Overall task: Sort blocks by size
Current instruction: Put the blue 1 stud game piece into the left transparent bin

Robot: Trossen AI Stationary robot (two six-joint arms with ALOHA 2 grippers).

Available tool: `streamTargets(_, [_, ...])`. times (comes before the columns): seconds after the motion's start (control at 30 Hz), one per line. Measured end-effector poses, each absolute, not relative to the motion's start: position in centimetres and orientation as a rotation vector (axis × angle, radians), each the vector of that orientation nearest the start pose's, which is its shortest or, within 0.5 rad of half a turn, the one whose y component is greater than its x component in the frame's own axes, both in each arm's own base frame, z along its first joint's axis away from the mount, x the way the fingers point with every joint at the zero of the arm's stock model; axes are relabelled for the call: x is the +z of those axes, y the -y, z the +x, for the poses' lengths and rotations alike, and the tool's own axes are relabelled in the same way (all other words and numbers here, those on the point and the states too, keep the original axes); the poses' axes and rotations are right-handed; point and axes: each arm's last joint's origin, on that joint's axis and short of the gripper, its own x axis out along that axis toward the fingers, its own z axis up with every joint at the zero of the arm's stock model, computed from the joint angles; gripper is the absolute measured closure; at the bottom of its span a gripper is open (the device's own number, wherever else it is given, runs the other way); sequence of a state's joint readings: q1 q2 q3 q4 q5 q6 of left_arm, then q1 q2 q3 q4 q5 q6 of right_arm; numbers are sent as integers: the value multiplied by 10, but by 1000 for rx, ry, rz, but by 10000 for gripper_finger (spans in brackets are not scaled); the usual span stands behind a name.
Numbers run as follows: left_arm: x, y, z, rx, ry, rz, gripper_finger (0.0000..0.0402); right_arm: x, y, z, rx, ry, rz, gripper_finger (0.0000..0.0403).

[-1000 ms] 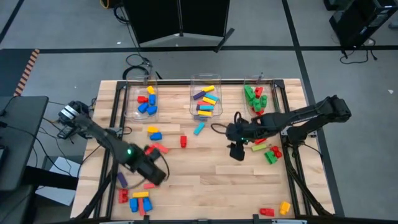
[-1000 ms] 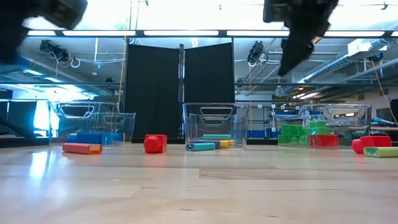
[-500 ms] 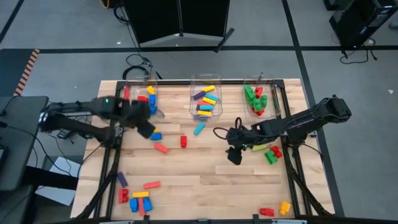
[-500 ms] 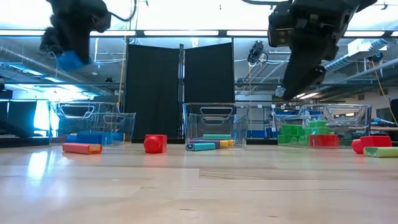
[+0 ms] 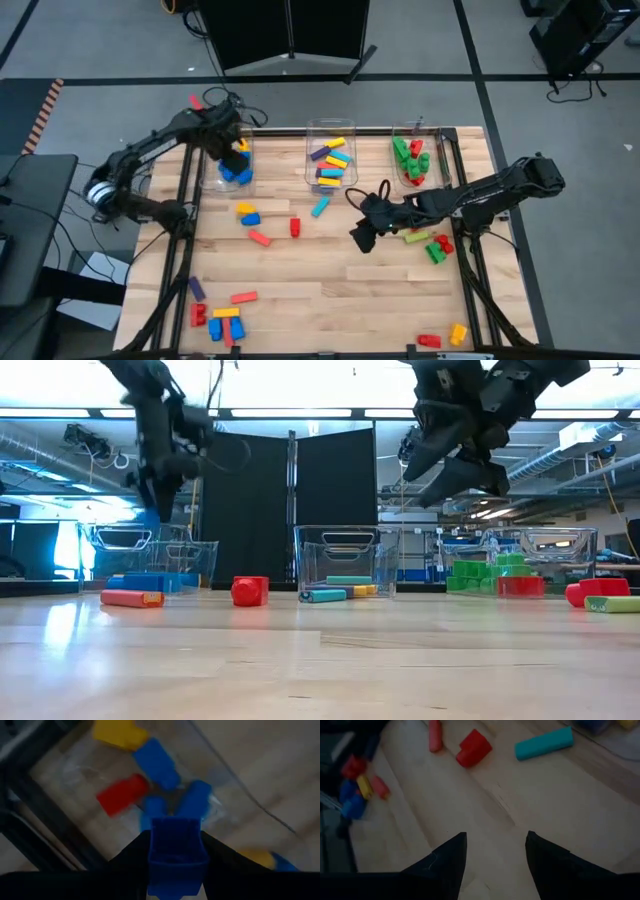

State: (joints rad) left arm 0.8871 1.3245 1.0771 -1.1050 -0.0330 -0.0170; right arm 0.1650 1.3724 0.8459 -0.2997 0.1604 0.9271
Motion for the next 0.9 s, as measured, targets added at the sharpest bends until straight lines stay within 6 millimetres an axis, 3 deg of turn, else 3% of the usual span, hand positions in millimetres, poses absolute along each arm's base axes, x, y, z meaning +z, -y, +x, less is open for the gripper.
streamTargets(0.17, [238,-215,142,828,-1271,-630,253,221,-43,273,-377,-734,784,194])
streamTargets(0.3, [221,-232,143,860,-1275,-661,237,221,-47,272,-329,-754,689,194])
streamTargets(0.5, [207,-237,145,869,-1336,-670,228,221,-48,272,-308,-750,658,195])
streamTargets(0.9, [205,-241,147,867,-1331,-636,222,223,-47,274,-333,-723,738,195])
